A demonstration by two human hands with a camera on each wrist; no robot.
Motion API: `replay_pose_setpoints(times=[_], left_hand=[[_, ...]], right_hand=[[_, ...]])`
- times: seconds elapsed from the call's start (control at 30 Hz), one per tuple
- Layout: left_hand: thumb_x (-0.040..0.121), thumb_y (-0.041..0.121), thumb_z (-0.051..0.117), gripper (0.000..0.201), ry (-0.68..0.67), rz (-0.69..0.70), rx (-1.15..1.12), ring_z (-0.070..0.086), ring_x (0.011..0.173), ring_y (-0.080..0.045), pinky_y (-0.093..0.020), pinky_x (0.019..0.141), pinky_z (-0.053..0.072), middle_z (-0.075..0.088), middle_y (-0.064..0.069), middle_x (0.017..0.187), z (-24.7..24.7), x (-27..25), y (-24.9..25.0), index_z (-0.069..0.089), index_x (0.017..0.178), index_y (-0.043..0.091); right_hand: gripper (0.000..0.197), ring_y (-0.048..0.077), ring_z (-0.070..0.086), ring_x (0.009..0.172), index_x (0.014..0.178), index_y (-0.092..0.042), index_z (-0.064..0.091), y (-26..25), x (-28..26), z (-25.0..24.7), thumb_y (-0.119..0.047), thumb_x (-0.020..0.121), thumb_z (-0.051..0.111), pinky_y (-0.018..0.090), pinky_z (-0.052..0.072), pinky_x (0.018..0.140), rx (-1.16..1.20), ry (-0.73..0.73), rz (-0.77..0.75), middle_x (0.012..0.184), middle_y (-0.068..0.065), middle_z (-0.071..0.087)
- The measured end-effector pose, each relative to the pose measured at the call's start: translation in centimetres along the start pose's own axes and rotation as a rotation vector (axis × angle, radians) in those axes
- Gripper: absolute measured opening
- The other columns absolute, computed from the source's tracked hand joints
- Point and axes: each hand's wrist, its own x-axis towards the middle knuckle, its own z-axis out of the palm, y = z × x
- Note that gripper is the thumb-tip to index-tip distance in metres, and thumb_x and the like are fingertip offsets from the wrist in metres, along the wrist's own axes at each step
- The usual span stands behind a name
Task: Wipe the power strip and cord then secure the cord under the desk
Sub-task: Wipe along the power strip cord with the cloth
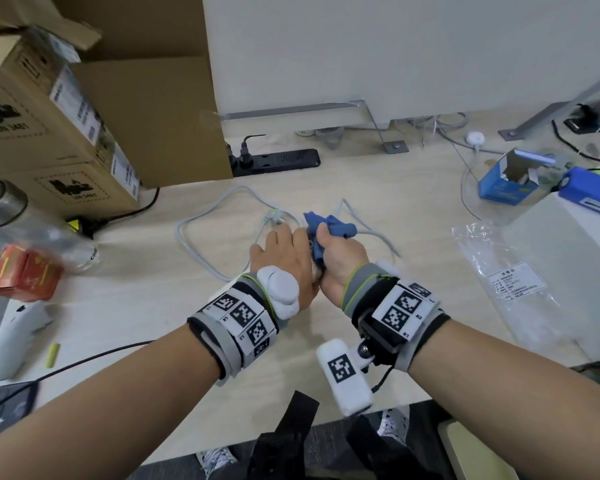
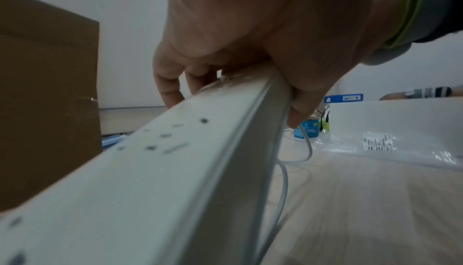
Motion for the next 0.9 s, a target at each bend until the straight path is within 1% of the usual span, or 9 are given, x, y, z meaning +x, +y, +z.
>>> replay_pose_setpoints(times=[0.1, 0.17, 0.3, 0.47, 0.5, 0.57, 0.63, 0.67, 0.9], left_hand=[[0.079, 0.038, 0.054, 0.044, -0.069, 0.04, 0.103, 0.046, 0.096, -0.028, -0.037, 0.069, 0.029, 0.045, -0.007, 0.111, -0.1, -0.4, 0.0, 0.039, 0.113, 0.013], [0.082, 0.034, 0.054, 0.041, -0.097, 0.068, 0.149, 0.043, 0.1, -0.028, -0.037, 0.07, 0.027, 0.043, -0.007, 0.113, -0.1, -0.5, 0.1, 0.037, 0.114, 0.014], [0.082, 0.029, 0.055, 0.043, -0.156, 0.126, 0.207, 0.041, 0.098, -0.026, -0.038, 0.071, 0.026, 0.04, -0.007, 0.112, -0.2, -0.9, 0.2, 0.035, 0.116, 0.013], [0.077, 0.028, 0.058, 0.045, -0.144, 0.177, 0.191, 0.042, 0.092, -0.026, -0.036, 0.069, 0.026, 0.042, -0.005, 0.108, -0.4, -1.4, -1.0, 0.037, 0.114, 0.016], [0.075, 0.03, 0.06, 0.048, -0.149, 0.193, 0.203, 0.042, 0.092, -0.026, -0.036, 0.069, 0.026, 0.042, -0.004, 0.109, -0.6, -1.4, -1.3, 0.036, 0.115, 0.016], [0.074, 0.031, 0.063, 0.055, -0.171, 0.216, 0.228, 0.042, 0.095, -0.027, -0.037, 0.071, 0.028, 0.041, -0.003, 0.112, -0.8, -1.3, -2.1, 0.035, 0.119, 0.017], [0.074, 0.032, 0.063, 0.058, -0.208, 0.235, 0.251, 0.042, 0.098, -0.027, -0.037, 0.073, 0.03, 0.04, -0.003, 0.115, -0.8, -1.5, -3.2, 0.034, 0.122, 0.017], [0.074, 0.033, 0.063, 0.06, -0.228, 0.248, 0.266, 0.042, 0.098, -0.026, -0.037, 0.074, 0.03, 0.04, -0.002, 0.116, -0.8, -1.7, -3.8, 0.033, 0.123, 0.018], [0.074, 0.035, 0.063, 0.065, -0.385, 0.283, 0.292, 0.043, 0.107, -0.025, -0.037, 0.085, 0.037, 0.039, 0.0, 0.124, 1.4, -4.4, -7.2, 0.03, 0.128, 0.02]], right_hand=[[0.026, 0.024, 0.056, 0.061, 0.074, -0.012, 0.054, -1.0, -0.4, 0.1, -0.024, 0.097, 0.055, 0.035, 0.051, 0.065, 0.035, 0.064, 0.022, 0.063, 0.005, 0.057], [0.032, 0.022, 0.05, 0.052, 0.074, -0.008, 0.052, -1.8, -0.2, 0.2, -0.03, 0.097, 0.054, 0.032, 0.045, 0.055, 0.092, 0.101, 0.025, 0.059, 0.007, 0.051], [0.064, 0.03, 0.067, 0.093, 0.113, -0.013, 0.055, -2.8, 0.0, 0.4, -0.064, 0.075, 0.065, 0.038, 0.057, 0.066, 0.103, 0.1, 0.104, 0.111, 0.011, 0.064], [0.059, 0.038, 0.059, 0.103, 0.131, -0.003, 0.051, -4.5, -0.6, 0.1, -0.047, 0.092, 0.056, 0.036, 0.049, 0.064, 0.049, 0.083, 0.106, 0.139, 0.022, 0.047], [0.054, 0.04, 0.06, 0.093, 0.13, 0.0, 0.053, -4.8, -0.7, 0.0, -0.042, 0.095, 0.054, 0.037, 0.048, 0.066, 0.039, 0.079, 0.096, 0.139, 0.026, 0.047], [0.037, 0.029, 0.049, 0.062, 0.095, 0.001, 0.061, -5.5, -0.5, -0.1, -0.035, 0.097, 0.052, 0.036, 0.047, 0.065, 0.012, 0.091, 0.067, 0.111, 0.028, 0.062], [0.037, 0.023, 0.039, 0.053, 0.071, -0.005, 0.049, -6.6, -0.3, -0.6, -0.032, 0.097, 0.053, 0.034, 0.047, 0.06, 0.02, 0.156, 0.045, 0.069, 0.014, 0.05], [0.036, 0.022, 0.037, 0.053, 0.071, -0.006, 0.046, -7.3, 0.0, -1.0, -0.03, 0.096, 0.052, 0.034, 0.046, 0.059, 0.031, 0.189, 0.029, 0.063, 0.009, 0.042], [0.04, 0.021, 0.043, 0.06, 0.064, -0.011, 0.043, -11.7, 2.0, -4.2, -0.032, 0.097, 0.05, 0.033, 0.046, 0.055, -0.013, 0.303, 0.009, 0.072, 0.007, 0.049]])
